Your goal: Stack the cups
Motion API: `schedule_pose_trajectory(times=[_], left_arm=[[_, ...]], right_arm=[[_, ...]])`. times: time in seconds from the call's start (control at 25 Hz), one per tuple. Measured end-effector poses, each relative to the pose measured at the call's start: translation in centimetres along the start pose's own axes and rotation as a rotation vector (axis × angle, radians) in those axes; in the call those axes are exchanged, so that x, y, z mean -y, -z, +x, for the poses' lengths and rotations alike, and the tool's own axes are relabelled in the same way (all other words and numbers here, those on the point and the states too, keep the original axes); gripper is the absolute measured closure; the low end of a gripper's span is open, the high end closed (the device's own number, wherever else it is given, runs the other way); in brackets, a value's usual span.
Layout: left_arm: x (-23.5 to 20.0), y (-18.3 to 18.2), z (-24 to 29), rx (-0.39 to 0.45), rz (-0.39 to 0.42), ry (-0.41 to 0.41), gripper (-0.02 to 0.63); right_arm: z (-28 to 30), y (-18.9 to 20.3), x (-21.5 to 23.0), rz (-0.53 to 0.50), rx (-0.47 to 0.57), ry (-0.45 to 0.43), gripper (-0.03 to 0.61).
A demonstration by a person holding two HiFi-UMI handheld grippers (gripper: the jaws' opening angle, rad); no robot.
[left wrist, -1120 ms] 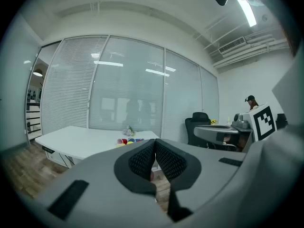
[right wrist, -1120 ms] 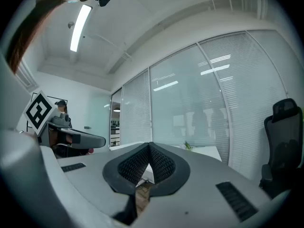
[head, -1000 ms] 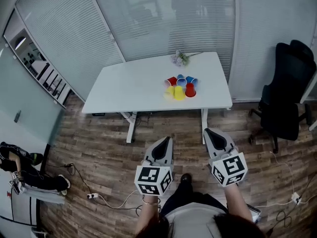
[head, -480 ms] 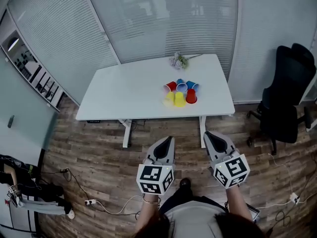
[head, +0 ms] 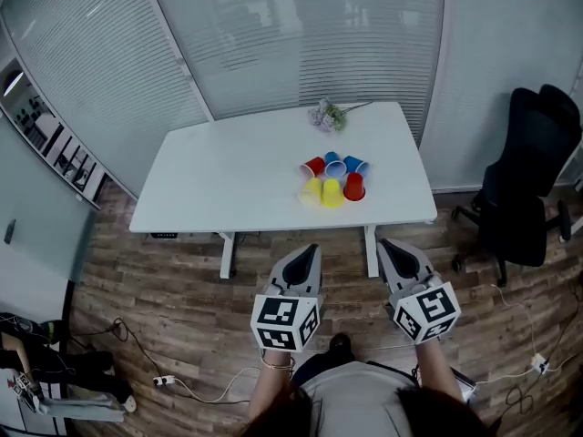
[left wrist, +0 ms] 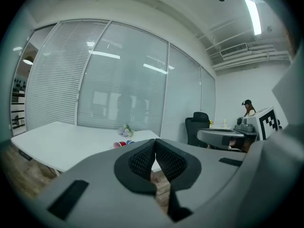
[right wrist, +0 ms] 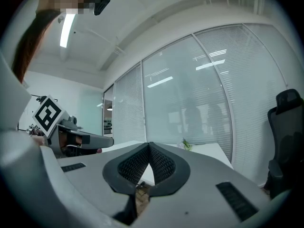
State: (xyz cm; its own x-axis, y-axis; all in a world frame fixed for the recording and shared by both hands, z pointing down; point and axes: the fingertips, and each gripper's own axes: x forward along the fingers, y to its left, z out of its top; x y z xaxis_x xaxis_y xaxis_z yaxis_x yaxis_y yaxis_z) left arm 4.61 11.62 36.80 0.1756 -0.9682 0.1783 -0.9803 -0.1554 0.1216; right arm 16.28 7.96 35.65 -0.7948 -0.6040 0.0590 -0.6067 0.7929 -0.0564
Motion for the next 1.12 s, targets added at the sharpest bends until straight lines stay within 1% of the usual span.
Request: schedule_pose_trajectory(times=[0.2,0.36,0.6,0.76,0.92,1.12], left_arm=[[-1.8,-0.3,1.5,-0.006,-0.001,0.018,0.594],[-2.9,0.0,2.5,-0.024,-0.005,0.04,0.594],[-4.2,0.2,3.8,-0.037,-0.016,0.056,0.594],[-5.0,0.4,4.6,-0.052,-0.024,0.058,0.594],[-5.8,0.5,6.0,-0.064,-0.033,0.059,0.594],[-7.1,0.3,8.0,-0.079,-0.047,0.057,0.592]], right_arm=[[2.0,0.1,0.8,-0.001,-0.007,0.039,0.551],[3.1,0.1,1.5,-0.036,-0.01,0.08,0.551],[3.9,0.6,2.3,-0.018,-0.023,0.117,0.552],[4.5,0.9,2.8,-0.023,-0.039,0.116,0.552],[5.7,1.2,4.0,-0.007,-0.044,0.12,0.552],[8.2,1.1,5.1,-0.005,-0.049,0.098,0.551]])
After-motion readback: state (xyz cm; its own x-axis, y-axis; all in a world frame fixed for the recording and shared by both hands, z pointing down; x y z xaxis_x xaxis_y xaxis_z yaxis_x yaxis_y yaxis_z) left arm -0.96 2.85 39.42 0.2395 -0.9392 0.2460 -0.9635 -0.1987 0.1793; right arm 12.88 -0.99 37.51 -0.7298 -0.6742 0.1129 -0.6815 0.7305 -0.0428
